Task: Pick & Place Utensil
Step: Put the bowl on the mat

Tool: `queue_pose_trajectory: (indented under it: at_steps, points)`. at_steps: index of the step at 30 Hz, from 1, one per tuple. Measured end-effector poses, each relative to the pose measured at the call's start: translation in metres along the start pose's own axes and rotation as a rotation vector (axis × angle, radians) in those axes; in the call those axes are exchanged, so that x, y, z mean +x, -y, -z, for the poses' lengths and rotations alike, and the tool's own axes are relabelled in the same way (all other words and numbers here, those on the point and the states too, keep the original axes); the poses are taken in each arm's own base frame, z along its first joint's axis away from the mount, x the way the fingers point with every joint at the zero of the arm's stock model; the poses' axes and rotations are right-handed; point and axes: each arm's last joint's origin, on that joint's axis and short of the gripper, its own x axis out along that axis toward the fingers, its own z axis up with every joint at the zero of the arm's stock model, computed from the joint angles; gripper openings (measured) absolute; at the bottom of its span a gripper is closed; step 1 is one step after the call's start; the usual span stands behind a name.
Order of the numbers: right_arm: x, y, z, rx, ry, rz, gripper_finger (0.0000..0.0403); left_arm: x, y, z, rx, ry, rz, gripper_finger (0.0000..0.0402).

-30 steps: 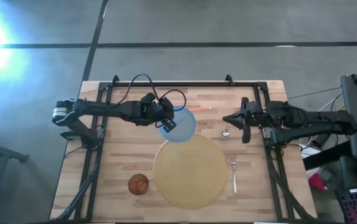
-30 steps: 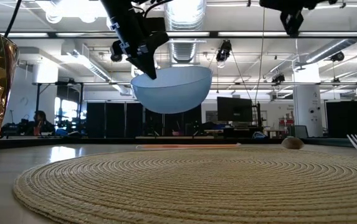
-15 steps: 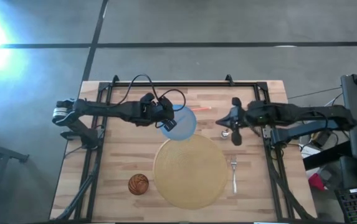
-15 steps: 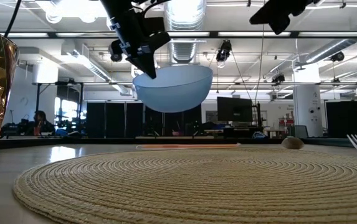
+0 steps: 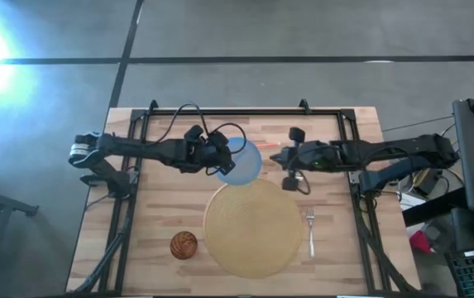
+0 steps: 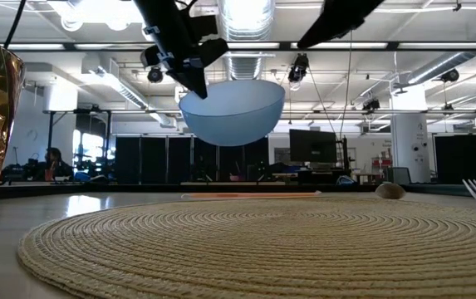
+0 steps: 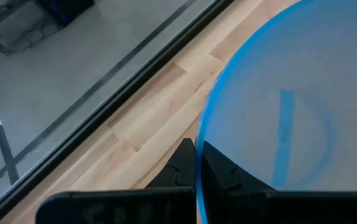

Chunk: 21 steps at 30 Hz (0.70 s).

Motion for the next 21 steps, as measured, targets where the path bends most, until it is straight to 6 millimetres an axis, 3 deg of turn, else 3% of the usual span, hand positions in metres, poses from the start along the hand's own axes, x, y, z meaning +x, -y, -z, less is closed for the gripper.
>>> queue_pose_trajectory:
  at_steps: [9,21]
  points:
    - [0.016,0.0,-0.036,-0.051,-0.136,0.08,0.0018,-0.007,0.005,0.002,0.05,0.038,-0.036,0.0]
    - [0.039,-0.008,-0.051,-0.08,-0.212,0.076,0.0124,-0.014,0.012,0.004,0.087,0.077,-0.053,0.0]
